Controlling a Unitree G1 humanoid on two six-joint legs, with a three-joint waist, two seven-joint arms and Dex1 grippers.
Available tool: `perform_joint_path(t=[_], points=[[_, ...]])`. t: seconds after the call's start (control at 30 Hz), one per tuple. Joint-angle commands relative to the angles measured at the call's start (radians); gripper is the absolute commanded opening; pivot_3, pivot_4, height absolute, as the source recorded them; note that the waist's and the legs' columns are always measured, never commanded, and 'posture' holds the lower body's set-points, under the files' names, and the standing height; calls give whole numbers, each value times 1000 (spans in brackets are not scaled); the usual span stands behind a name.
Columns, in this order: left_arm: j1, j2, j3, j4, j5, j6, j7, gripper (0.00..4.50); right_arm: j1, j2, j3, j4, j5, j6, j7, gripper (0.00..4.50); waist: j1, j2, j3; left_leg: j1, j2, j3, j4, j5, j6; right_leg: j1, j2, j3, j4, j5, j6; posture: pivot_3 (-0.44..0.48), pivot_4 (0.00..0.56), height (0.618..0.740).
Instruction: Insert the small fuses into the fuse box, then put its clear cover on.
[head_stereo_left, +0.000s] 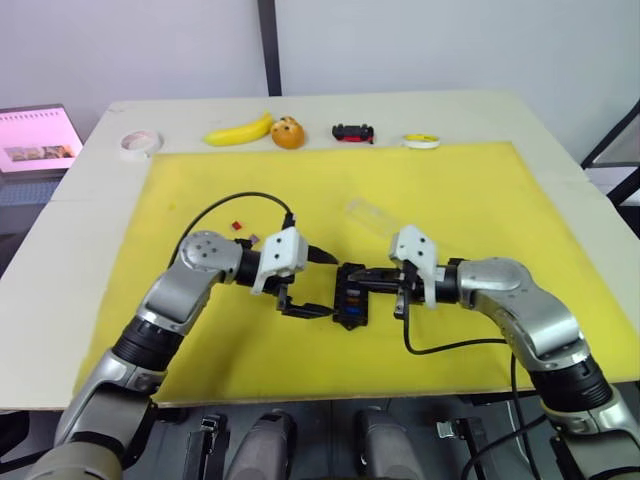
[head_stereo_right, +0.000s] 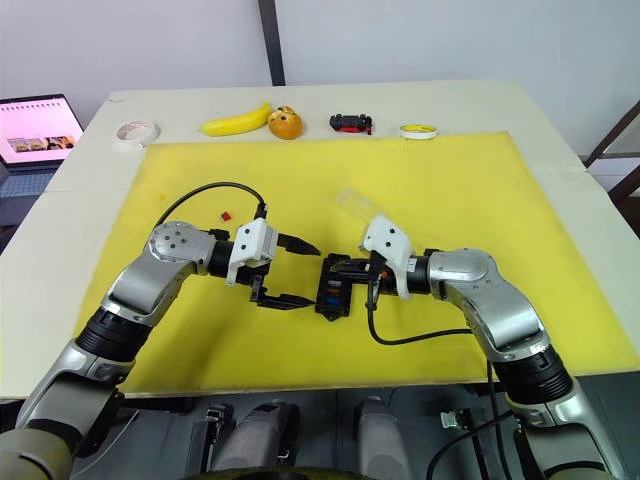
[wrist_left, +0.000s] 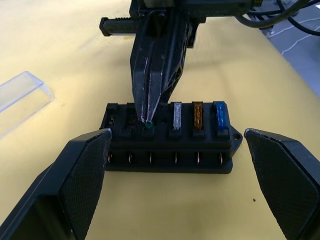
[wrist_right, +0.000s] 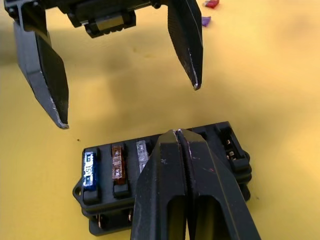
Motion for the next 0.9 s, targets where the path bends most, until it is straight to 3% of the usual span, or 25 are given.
perform_joint_path(t=[0.03,0.27,0.5,0.6,0.7,0.83,0.9], points=[[-11,0,14,-11,-3,-24,-2,4500,23,-21,37,7,-39,28,-16,49,0,0,-1,0,0,0,0,0,0,0,0,0,0,0,0,0,150,740],[26,21,57,-45,-34,21,31,4500,2,8,-75,-69,100,109,-28,49,1,-1,-1,1,0,0,0,0,0,1,0,0,0,0,0,0,150,740],[240,98,278,-215,-170,232,177,4500,96,-102,-377,-209,241,219,-73,49,3,-1,-1,0,0,-1,-1,0,0,0,0,0,0,0,0,0,150,740],[361,99,427,-270,-230,332,306,4500,209,-180,-520,-206,233,213,-67,852,9,-1,-1,0,0,-1,-1,-3,4,1,-1,0,-1,0,0,0,150,740],[472,119,586,-337,-320,437,379,4500,289,-241,-618,-180,211,176,-58,2326,12,-1,-1,0,0,0,0,-3,5,1,-1,1,-1,0,0,0,150,740],[661,190,796,-375,-388,505,371,4500,372,-285,-741,-136,205,164,-42,4359,5,0,-1,2,1,0,-1,-3,5,1,0,1,0,0,0,0,150,740],[711,212,868,-364,-421,533,376,4500,416,-295,-773,-135,203,153,-30,4442,5,0,-1,2,1,1,-2,-3,5,1,0,2,0,0,0,0,150,740]])
